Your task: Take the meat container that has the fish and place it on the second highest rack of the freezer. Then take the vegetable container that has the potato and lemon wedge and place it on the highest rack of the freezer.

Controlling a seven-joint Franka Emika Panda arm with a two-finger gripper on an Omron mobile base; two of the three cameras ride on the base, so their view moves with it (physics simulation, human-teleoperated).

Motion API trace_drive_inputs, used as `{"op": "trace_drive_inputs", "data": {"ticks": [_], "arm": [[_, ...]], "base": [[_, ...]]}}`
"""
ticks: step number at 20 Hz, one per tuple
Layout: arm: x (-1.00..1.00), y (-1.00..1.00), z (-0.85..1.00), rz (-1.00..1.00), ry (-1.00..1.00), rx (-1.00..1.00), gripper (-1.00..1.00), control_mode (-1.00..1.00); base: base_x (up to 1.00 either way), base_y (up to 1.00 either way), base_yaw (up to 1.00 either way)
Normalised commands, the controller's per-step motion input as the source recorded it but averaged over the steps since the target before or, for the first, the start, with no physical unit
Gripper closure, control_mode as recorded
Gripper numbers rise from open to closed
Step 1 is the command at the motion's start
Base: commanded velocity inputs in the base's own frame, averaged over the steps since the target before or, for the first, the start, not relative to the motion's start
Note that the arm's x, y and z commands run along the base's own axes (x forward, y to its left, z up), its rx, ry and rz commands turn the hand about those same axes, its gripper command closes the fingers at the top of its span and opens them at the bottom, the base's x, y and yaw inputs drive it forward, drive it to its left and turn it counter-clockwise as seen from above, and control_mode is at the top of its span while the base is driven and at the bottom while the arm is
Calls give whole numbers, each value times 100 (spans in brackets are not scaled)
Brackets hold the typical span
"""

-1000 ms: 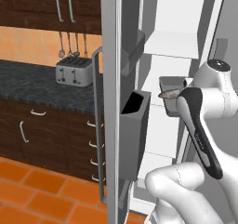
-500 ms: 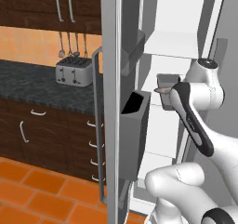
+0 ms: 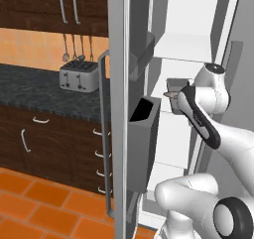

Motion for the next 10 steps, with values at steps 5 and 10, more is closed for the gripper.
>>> {"op": "trace_drive_inputs", "data": {"ticks": [5, 10], "arm": [[47, -15, -28, 0, 0, 0, 100, -100], [43, -18, -30, 0, 0, 0, 100, -100]], "base": [[0, 0, 0], [0, 0, 0]]}}
